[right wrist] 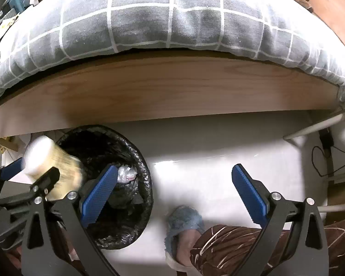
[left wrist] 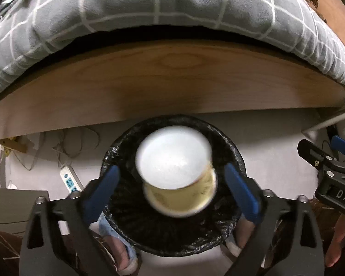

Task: Collect trash
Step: 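Lower the yellow cup into the bin and open the left gripper, then move both grippers back up over the bed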

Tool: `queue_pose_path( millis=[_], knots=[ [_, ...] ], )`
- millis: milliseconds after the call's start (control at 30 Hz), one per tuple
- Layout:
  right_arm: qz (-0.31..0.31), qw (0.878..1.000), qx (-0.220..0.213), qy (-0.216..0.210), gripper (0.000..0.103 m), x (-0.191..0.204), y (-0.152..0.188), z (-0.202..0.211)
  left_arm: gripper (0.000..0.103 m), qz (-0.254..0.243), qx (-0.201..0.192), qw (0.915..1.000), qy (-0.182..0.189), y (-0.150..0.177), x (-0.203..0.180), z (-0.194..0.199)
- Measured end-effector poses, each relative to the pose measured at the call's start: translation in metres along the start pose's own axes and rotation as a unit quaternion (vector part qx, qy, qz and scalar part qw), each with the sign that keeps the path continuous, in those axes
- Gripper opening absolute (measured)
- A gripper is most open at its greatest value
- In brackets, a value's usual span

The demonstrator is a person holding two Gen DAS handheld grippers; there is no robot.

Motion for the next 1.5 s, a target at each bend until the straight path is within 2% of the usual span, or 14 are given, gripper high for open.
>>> queue_pose_path(
  millis=[67,267,433,633,800,1200,1500],
  knots=[
    [0.001,1.0,-0.003,-0.002,0.095,0.0,-0.003,0.002,0.097,0.0,-0.004,1.0,-0.001,-0.002,0.002,0.003],
    [0.001,0.999,-0.033,-0.004,0.095,0.003,-0.022,0.02,0.097,-0.003,-0.021,0.9994,-0.026,-0.016,0.006,0.02],
    [-0.009,0.997,-0.076,-0.015,0.095,0.004,-0.049,0.046,0.097,-0.004,-0.063,0.9967,-0.05,-0.043,0.011,0.049],
    [0.005,0.992,-0.126,-0.023,0.095,0.011,-0.076,0.081,0.097,0.016,-0.091,0.9948,-0.044,-0.065,0.018,0.079],
    [0.011,0.986,-0.162,-0.024,0.095,0.014,-0.095,0.107,0.097,0.012,-0.124,0.991,-0.05,-0.083,0.021,0.109],
    [0.025,0.975,-0.217,-0.045,0.095,0.036,-0.131,0.146,0.097,0.031,-0.171,0.9826,-0.067,-0.119,0.052,0.154],
    [0.052,0.969,-0.233,-0.068,0.095,0.075,-0.159,0.155,0.097,0.045,-0.187,0.9785,-0.075,-0.146,0.084,0.161]
  ],
)
Point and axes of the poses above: each gripper's, at about its wrist camera, not at the fingertips, and z roughly against the way its jaws point, x to its left, y to its underside, the point moved 6 cm from there along -z, roughly the way its jaws point, and after that the axes turned 9 degrees about -x, right-handed, at the moved point
